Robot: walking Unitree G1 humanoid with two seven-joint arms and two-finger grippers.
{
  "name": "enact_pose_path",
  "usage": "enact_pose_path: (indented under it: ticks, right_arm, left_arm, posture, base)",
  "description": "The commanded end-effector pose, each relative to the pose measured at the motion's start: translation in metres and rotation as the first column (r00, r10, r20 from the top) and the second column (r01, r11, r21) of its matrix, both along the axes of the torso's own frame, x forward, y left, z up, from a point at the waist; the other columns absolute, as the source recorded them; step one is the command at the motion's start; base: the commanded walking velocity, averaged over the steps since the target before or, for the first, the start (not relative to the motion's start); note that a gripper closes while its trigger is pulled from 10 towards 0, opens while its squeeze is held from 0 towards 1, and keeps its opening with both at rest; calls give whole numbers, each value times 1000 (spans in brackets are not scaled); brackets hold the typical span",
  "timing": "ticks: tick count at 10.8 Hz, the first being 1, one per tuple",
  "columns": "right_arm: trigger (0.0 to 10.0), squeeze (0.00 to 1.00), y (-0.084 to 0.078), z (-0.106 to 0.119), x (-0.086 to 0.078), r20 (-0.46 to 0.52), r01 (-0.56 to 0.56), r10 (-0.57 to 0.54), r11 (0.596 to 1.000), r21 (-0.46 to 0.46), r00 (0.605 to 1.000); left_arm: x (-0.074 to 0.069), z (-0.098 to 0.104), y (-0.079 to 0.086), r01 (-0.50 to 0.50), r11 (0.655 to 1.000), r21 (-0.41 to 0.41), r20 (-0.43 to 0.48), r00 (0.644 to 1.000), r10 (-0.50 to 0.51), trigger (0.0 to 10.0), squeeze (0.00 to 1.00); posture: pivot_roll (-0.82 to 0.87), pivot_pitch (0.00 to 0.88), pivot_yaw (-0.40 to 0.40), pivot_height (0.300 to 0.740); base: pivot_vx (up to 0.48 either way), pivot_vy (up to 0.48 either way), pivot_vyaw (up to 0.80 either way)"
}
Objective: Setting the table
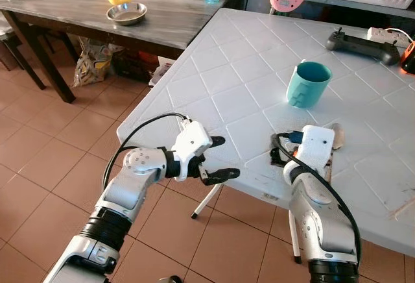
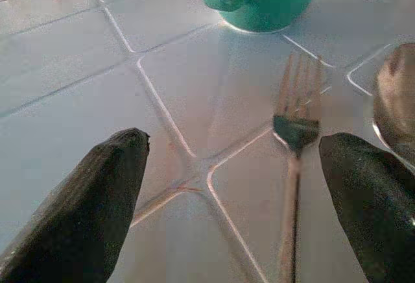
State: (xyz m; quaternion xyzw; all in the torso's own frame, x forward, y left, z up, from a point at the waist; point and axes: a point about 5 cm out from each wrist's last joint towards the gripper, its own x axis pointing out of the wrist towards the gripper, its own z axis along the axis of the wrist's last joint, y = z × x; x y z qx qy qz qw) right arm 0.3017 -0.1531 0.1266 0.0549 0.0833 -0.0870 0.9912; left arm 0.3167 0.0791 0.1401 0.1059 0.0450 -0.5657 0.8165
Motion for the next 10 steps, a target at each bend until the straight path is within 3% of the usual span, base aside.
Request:
enact_pose_path:
  ticks: [1, 3, 6, 7, 8, 10]
  right_arm:
    - [10000, 0, -2, -6, -1, -26, 59, -58, 997, 39, 998]
    - [10000, 0, -4, -6, 0, -34, 91, -90, 995, 28, 995]
    - [10000, 0, 5, -10, 8, -72, 72, -60, 982, 173, 996]
    - [3020, 0, 7, -6, 16, -78, 89, -74, 972, 218, 994]
    - [0, 0, 8, -3, 18, -79, 90, -76, 974, 205, 994]
    - [0, 0, 11, -6, 19, -163, 127, -94, 969, 211, 982]
  left_arm:
    - [-4, -1, -4, 4, 1000, -2, -1, 1000, -4, 10000, 0]
    - [-6, -2, -4, 16, 1000, 4, 1, 1000, -16, 10000, 0]
    - [-7, -1, -10, 9, 1000, -13, 0, 1000, -9, 10000, 0]
    - [-11, -1, -15, 18, 1000, -25, -6, 1000, -19, 10000, 0]
    - [-12, -1, -15, 23, 999, -25, -7, 1000, -24, 10000, 0]
    - [-10, -1, -13, 26, 1000, -16, -8, 1000, -26, 10000, 0]
  posture:
    - [29, 125, 19, 740]
    - [32, 126, 19, 740]
    - [35, 133, 25, 740]
    - [36, 134, 25, 740]
    - [36, 136, 26, 740]
    - [39, 139, 25, 740]
  base:
    - [0, 0, 0]
    - [0, 0, 0]
    - [0, 0, 0]
    - [0, 0, 0]
    - [0, 0, 0]
    - [0, 0, 0]
